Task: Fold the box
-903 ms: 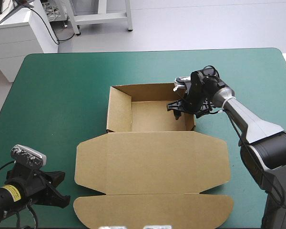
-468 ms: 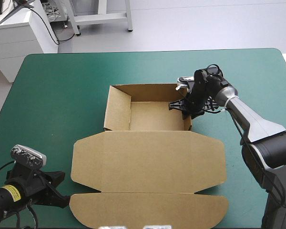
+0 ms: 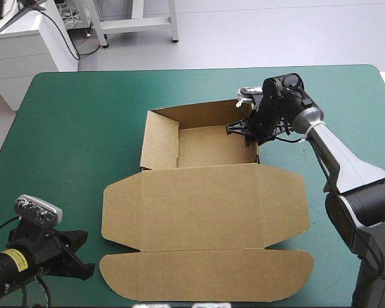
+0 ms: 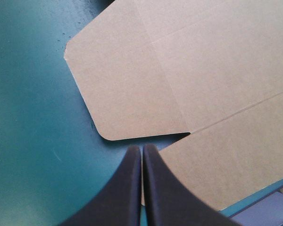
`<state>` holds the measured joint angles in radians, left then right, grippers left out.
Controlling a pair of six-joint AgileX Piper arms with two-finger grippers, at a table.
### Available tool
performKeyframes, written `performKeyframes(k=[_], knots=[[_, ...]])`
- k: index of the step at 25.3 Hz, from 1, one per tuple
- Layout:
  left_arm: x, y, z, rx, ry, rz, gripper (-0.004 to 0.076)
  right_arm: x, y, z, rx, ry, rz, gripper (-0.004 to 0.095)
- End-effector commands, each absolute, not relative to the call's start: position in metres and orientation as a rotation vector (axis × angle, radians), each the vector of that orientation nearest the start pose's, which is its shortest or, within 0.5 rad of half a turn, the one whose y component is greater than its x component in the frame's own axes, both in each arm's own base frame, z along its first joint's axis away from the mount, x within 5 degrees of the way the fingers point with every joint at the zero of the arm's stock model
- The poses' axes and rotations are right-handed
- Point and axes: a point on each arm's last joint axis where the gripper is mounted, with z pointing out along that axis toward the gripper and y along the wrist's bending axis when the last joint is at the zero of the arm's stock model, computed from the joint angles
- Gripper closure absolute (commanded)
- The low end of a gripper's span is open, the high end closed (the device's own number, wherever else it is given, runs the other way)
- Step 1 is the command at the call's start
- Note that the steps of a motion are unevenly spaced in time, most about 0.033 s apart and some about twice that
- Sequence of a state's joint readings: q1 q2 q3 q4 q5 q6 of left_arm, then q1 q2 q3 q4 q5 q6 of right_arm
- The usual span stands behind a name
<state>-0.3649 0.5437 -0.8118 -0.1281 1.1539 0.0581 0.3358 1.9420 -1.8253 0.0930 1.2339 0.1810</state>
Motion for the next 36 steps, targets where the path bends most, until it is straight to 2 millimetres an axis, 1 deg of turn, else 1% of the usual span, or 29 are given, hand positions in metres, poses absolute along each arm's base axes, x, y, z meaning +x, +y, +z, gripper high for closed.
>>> performKeyframes(k=[1,4,6,8,10,12,15,17,18,20,22,25,29,30,32,34,36], knots=[[0.063,-0.037,0.355,0.478,2.264,-0.348,0.0732,0.383,0.141,0.332,-0.206,2.776,0.264,0.091],[0.063,-0.037,0.355,0.476,2.265,-0.349,0.0732,0.384,0.14,0.332,-0.216,2.759,0.247,0.0909],[0.063,-0.037,0.355,0.477,2.267,-0.348,0.0732,0.384,0.141,0.332,-0.273,2.753,0.249,0.0884],[0.063,-0.037,0.355,0.478,2.271,-0.348,0.0732,0.384,0.141,0.332,-0.281,2.752,0.254,0.0833],[0.063,-0.037,0.355,0.478,2.273,-0.348,0.0732,0.383,0.141,0.332,-0.273,2.759,0.262,0.0722],[0.063,-0.037,0.354,0.48,2.277,-0.349,0.0732,0.382,0.142,0.332,-0.271,2.771,0.27,0.055],[0.062,-0.037,0.354,0.483,2.287,-0.348,0.0732,0.382,0.142,0.33,-0.277,2.776,0.275,0.0198],[0.062,-0.037,0.353,0.484,2.291,-0.348,0.0732,0.381,0.143,0.33,-0.292,2.775,0.287,0.0022],[0.062,-0.037,0.353,0.484,2.291,-0.348,0.0732,0.381,0.143,0.33,-0.292,2.776,0.289,-0.0036],[0.062,-0.037,0.354,0.481,2.287,-0.349,0.0732,0.382,0.142,0.33,-0.294,2.774,0.275,-0.0034],[0.062,-0.037,0.354,0.48,2.284,-0.349,0.0732,0.378,0.142,0.337,-0.288,2.759,0.301,-0.0034],[0.062,-0.037,0.354,0.481,2.286,-0.349,0.0732,0.36,0.136,0.369,-0.29,2.678,0.314,-0.002],[0.062,-0.037,0.354,0.481,2.286,-0.349,0.0732,0.331,0.123,0.413,-0.281,2.556,0.299,-0.0018],[0.062,-0.037,0.354,0.48,2.284,-0.349,0.0732,0.317,0.118,0.43,-0.274,2.509,0.311,-0.0018],[0.062,-0.037,0.354,0.48,2.284,-0.349,0.0732,0.3,0.111,0.449,-0.238,2.452,0.312,-0.0018],[0.062,-0.037,0.354,0.48,2.284,-0.349,0.0732,0.291,0.104,0.458,-0.193,2.426,0.287,-0.0018],[0.062,-0.037,0.354,0.481,2.287,-0.349,0.0732,0.288,0.103,0.455,-0.19,2.438,0.286,-0.0018]])
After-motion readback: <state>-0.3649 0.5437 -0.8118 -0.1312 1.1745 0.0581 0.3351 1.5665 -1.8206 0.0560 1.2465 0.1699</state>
